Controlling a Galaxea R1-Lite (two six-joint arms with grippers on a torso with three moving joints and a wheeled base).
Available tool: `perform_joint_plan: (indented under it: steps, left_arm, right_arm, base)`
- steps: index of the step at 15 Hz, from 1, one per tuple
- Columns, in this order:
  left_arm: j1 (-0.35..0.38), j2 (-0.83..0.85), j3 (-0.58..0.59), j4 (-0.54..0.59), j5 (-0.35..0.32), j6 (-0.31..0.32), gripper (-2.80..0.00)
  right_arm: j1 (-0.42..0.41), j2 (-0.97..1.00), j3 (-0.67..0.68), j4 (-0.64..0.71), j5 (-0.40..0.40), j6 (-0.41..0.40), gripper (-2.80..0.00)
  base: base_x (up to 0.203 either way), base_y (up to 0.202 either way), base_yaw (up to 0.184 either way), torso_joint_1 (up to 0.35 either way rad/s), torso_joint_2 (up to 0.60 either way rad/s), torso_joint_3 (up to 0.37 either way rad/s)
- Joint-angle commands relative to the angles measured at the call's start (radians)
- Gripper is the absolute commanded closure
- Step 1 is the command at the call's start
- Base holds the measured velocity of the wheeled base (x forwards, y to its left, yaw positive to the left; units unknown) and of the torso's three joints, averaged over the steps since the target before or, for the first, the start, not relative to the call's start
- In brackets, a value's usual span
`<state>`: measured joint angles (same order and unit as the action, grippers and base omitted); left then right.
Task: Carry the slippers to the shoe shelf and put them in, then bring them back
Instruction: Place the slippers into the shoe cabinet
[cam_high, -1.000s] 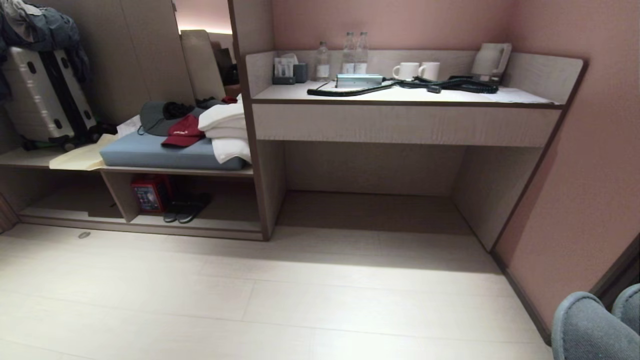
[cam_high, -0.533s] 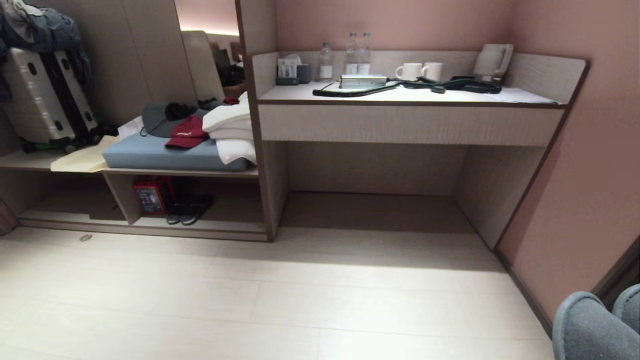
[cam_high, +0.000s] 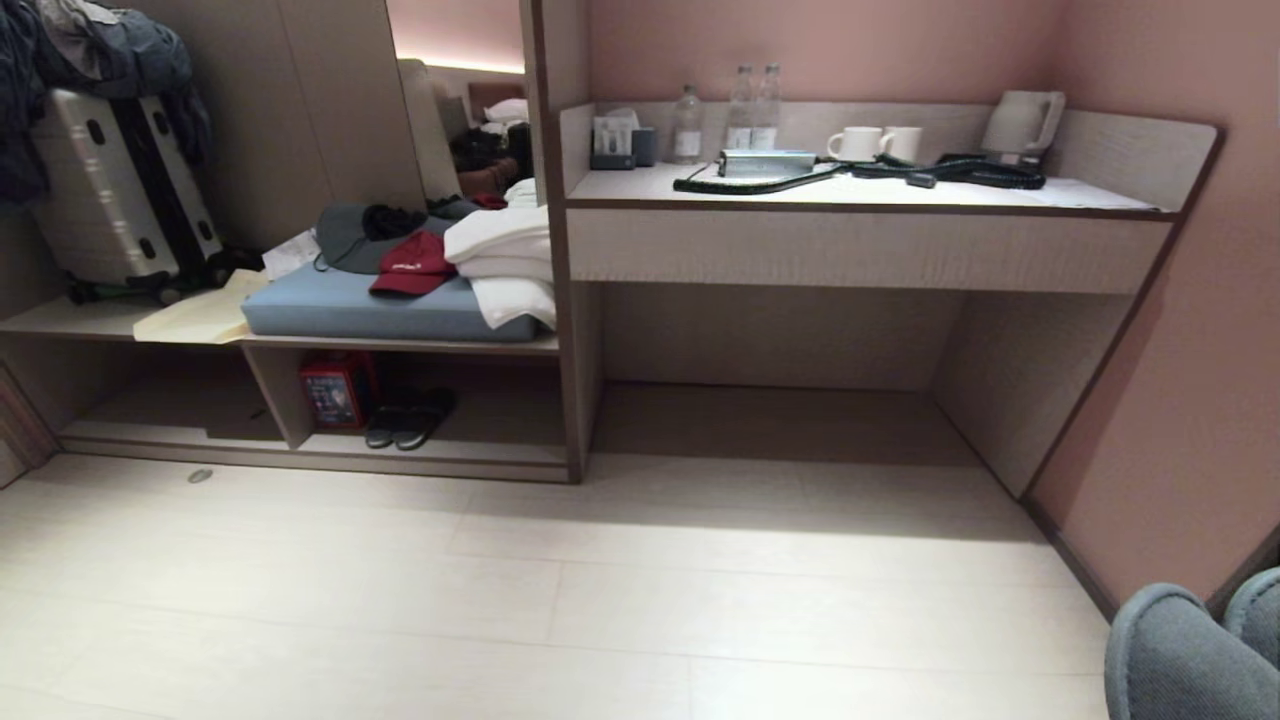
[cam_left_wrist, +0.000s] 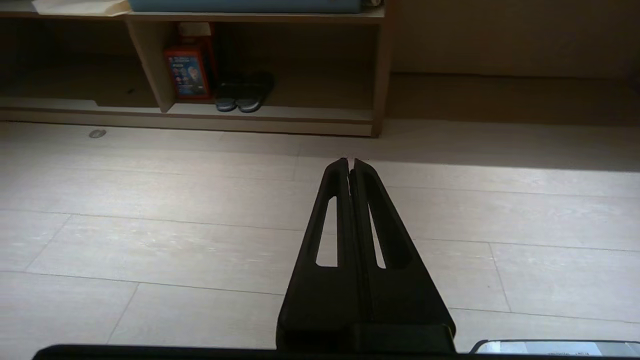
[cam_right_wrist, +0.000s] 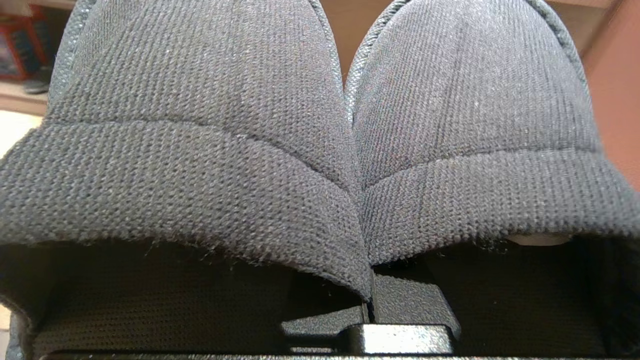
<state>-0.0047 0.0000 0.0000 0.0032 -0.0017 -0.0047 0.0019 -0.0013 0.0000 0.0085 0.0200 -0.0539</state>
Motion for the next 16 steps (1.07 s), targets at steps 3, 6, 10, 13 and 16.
perform_joint_plan:
  steps: [3, 6, 10, 13, 16]
  left_arm:
    - [0.000, 0.000, 0.000, 0.000, 0.000, 0.006, 0.00]
    - [0.000, 0.000, 0.000, 0.000, 0.000, 0.009, 0.00]
    - [0.000, 0.000, 0.002, 0.000, -0.001, 0.008, 0.00]
    - [0.000, 0.000, 0.002, 0.000, -0.001, 0.012, 0.00]
    - [0.000, 0.000, 0.002, 0.000, -0.003, 0.009, 0.00]
  right_arm:
    - [0.000, -0.002, 0.002, -0.001, -0.006, 0.016, 0.00]
    - [0.000, -0.002, 0.002, -0.001, -0.006, 0.016, 0.00]
    - [0.000, -0.002, 0.002, -0.001, -0.006, 0.016, 0.00]
    - [0.000, -0.002, 0.002, -0.002, -0.006, 0.016, 0.00]
    - [0.000, -0.002, 0.002, -0.001, -0.006, 0.016, 0.00]
  base:
    - [0.016, 0.203, 0.007, 0.005, 0.00, 0.004]
    - [0.112, 0.128, 0.006, 0.001, 0.00, 0.004]
    - [0.190, 0.191, -0.004, 0.006, 0.00, 0.003]
    - [0.042, 0.134, -0.002, 0.007, 0.00, 0.001]
    - [0.001, 0.180, 0.001, 0.005, 0.00, 0.000]
